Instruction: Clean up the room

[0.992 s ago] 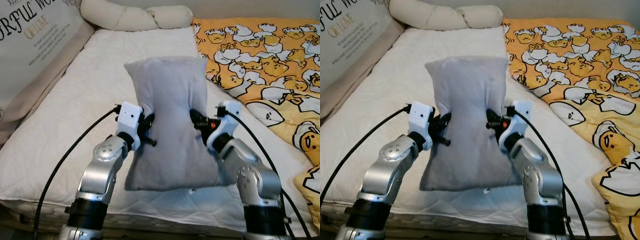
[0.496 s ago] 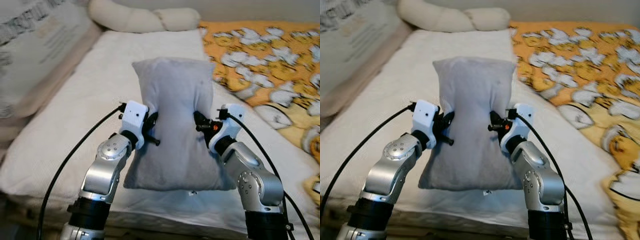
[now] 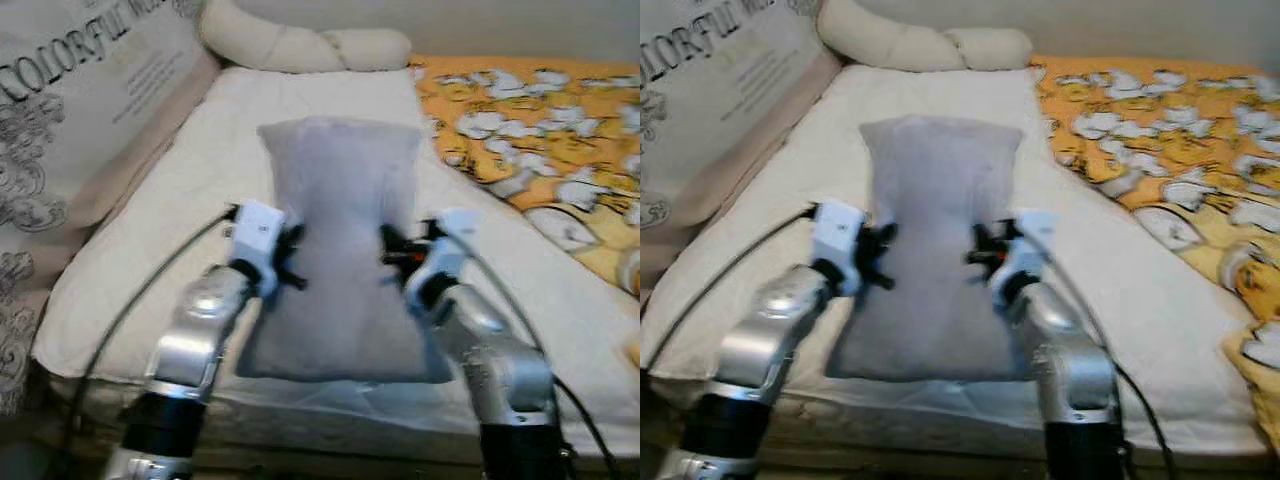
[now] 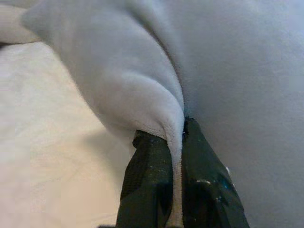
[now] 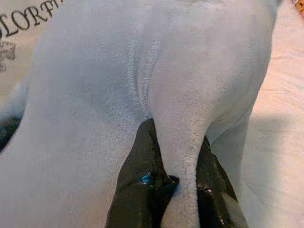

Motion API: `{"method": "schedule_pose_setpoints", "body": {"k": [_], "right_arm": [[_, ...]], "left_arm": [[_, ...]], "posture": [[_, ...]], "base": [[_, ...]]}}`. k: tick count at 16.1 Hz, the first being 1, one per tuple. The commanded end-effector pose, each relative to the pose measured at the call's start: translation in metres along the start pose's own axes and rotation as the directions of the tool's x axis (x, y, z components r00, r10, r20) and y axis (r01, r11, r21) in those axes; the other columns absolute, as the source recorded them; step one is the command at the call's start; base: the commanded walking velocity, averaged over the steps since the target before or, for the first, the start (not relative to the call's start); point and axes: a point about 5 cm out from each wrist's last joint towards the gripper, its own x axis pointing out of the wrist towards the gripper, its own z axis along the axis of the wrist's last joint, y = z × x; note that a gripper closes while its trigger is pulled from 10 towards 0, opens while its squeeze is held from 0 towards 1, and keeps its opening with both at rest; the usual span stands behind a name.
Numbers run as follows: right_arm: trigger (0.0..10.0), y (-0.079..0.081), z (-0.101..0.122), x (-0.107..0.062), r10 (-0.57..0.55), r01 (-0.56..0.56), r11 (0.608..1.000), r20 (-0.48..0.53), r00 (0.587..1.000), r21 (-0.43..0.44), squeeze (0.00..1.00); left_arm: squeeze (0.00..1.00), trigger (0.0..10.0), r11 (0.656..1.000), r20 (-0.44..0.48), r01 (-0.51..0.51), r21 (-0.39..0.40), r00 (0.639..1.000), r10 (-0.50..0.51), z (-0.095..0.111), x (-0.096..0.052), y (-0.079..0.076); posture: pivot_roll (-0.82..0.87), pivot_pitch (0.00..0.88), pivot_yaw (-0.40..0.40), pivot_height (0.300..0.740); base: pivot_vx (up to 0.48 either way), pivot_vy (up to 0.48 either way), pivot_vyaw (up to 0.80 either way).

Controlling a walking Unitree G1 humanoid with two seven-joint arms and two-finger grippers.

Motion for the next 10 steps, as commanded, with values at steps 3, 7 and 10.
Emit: {"method": "schedule_pose_setpoints", "body": {"k": [3,7,10], "right_arm": [[10.0,-0.0027,0.0063,0.0013,-0.018,0.019,1.000,0.038,0.999,-0.025,0.00],[10.0,-0.0058,0.0049,0.0023,-0.075,0.077,0.994,0.036,0.997,-0.073,0.00],[10.0,-0.0112,0.0026,0.0008,-0.107,0.108,0.990,0.020,0.994,-0.094,0.00]], "left_arm": [[0.00,10.0,1.000,0.031,0.006,0.012,1.000,-0.006,0.0089,-0.0001,-0.0030],[0.00,10.0,1.000,0.016,0.014,0.013,1.000,-0.014,0.0063,0.0003,-0.0042],[0.00,10.0,1.000,0.014,0.012,0.015,1.000,-0.013,0.0059,0.0008,-0.0038]], "posture": [[-0.08,0.000,0.031,0.740],[-0.09,0.000,0.041,0.740],[-0.10,0.000,0.039,0.740]], "base": [[0.000,0.360,0.00],[0.000,0.351,0.00],[0.000,0.342,0.00]]}}
